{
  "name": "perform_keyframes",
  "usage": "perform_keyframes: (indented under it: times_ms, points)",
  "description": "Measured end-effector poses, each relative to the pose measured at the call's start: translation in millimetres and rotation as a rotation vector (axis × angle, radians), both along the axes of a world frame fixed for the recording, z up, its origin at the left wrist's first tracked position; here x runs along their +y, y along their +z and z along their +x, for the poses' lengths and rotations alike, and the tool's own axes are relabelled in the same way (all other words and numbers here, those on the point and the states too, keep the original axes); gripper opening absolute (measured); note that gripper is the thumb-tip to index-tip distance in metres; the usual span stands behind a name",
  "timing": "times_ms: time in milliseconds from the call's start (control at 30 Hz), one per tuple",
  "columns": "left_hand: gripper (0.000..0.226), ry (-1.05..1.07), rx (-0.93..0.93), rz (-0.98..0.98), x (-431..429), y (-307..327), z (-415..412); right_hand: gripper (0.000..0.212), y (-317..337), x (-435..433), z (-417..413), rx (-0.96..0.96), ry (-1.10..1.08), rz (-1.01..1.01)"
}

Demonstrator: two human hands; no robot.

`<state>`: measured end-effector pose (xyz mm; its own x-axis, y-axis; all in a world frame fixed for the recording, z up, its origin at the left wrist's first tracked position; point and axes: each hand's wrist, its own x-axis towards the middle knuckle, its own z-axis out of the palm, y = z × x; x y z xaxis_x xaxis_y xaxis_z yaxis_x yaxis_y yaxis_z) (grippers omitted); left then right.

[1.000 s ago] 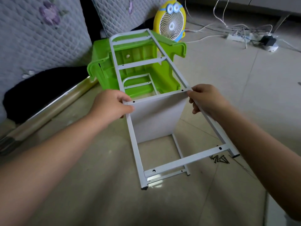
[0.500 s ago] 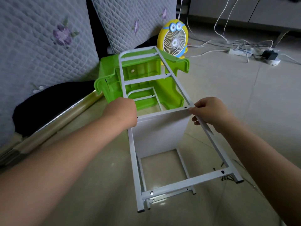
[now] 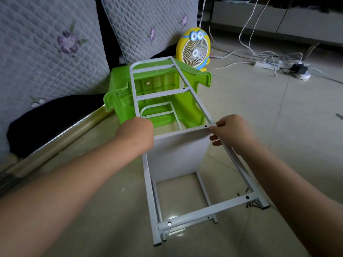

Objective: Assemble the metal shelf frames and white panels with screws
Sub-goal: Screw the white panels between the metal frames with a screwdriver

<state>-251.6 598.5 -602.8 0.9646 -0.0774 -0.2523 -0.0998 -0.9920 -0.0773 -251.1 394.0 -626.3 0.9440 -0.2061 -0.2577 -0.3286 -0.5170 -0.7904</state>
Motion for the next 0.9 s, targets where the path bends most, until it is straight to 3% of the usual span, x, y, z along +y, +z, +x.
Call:
perform_keyframes:
  times_ms: [167, 233, 467, 900]
  points:
    - [0.01, 0.033, 0.022, -0.079, 3.9, 2.2, 0.5, 0.028, 1.5, 1.0, -1.7, -0.014, -0.032, 0.018]
    - [0.021, 0.035, 0.013, -0.099, 5.1, 1.8, 1.1, 0.028, -0.9, 1.9, -1.9, -0.021, -0.043, 0.022]
    - [0.007, 0.04, -0.006, -0.156, 8.0, -3.7, 3.8, 0.016, 1.1, -5.6, 1.4, 0.002, -0.057, 0.065]
    - [0.014, 0.052, -0.009, -0.127, 7.4, -4.9, 10.4, 0.02, -0.9, -5.9, 5.1, -0.03, -0.082, 0.064]
